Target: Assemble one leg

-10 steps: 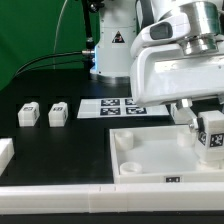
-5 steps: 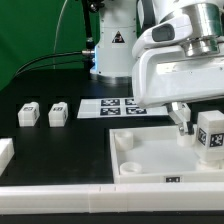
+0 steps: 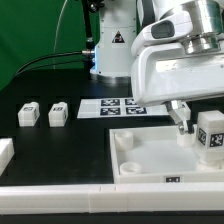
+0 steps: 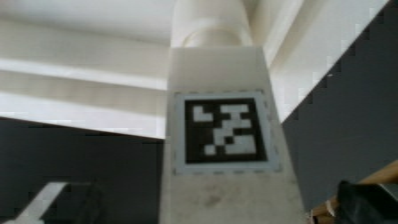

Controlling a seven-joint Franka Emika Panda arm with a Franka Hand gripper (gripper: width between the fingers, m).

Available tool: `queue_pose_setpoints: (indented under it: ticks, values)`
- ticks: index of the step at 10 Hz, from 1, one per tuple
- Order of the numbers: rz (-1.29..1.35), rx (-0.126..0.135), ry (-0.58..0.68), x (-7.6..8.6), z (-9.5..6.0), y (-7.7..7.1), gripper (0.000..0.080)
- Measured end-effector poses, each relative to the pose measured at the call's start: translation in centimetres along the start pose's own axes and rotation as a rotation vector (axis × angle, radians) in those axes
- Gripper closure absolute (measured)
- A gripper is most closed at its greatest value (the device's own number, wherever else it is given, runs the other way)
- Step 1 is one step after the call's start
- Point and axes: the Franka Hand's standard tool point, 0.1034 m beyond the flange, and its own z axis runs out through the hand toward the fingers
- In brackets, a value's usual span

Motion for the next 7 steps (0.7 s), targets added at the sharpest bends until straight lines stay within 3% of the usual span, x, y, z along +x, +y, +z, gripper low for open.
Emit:
queue_pose_setpoints:
  ticks: [4,5,6,7]
  values:
    - [-0.007,-0.001,-0.027,0.9,0.0,1.0,0.0151]
    - [-0.007,0.025,-0.138,0.3,0.3,0.7,0.0151]
    - [-0.005,0.045,-0.230,0.9,0.3,0.9,0.0151]
    - [0.000,0.052,-0.272,1.3,0.5,1.3,0.0151]
